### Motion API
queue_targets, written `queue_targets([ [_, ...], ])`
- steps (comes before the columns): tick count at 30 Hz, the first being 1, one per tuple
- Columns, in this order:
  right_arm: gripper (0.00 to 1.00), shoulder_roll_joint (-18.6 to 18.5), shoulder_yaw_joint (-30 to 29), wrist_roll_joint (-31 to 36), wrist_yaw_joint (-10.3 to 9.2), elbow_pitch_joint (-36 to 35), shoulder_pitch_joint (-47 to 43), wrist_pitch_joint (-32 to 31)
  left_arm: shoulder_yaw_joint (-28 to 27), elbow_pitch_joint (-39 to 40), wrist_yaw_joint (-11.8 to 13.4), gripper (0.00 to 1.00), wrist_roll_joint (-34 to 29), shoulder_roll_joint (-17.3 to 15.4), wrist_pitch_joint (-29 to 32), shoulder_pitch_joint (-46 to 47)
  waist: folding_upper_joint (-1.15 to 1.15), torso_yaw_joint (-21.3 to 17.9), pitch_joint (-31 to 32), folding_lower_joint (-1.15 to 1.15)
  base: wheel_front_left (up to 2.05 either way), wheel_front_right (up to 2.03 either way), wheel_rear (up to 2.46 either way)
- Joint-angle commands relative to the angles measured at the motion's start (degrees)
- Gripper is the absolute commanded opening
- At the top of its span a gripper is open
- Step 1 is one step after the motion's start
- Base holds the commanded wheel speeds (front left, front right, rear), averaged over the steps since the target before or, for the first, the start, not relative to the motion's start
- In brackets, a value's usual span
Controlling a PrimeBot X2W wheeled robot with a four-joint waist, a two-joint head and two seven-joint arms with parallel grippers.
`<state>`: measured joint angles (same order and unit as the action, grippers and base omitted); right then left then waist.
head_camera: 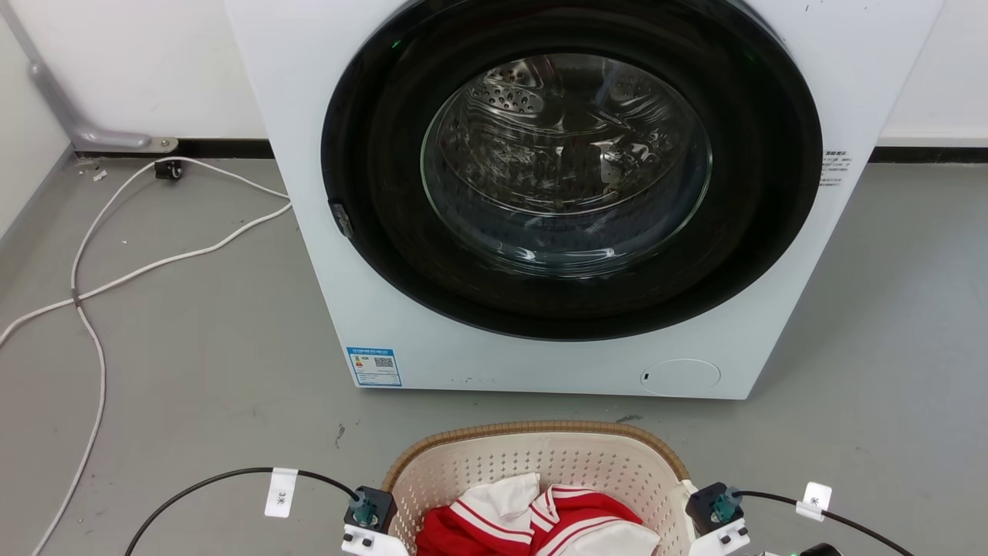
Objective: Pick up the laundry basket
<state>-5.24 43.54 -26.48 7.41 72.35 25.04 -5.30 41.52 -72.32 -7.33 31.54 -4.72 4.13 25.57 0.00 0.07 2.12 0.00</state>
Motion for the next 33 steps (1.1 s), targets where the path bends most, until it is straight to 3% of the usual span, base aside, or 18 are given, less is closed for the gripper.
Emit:
queue_targets([
  [1, 0.0, -1.06, 0.75, 0.16, 0.14, 0.3, -0.35, -0.13, 0.4, 0.27, -0.19, 0.0, -0.21, -0.62, -0.73, 0.4, 0.0, -0.02, -0.01, 0.0, 0.0, 0.0, 0.0],
  [33, 0.0, -1.75, 6.67, -5.71, 0.14, 1.16, 0.91, 1.24, 5.69, -0.88, -0.2, 0.0, 5.62, -1.31, -2.13, 0.98, 0.0, -0.34, 0.12, 0.0, 0.0, 0.0, 0.0],
])
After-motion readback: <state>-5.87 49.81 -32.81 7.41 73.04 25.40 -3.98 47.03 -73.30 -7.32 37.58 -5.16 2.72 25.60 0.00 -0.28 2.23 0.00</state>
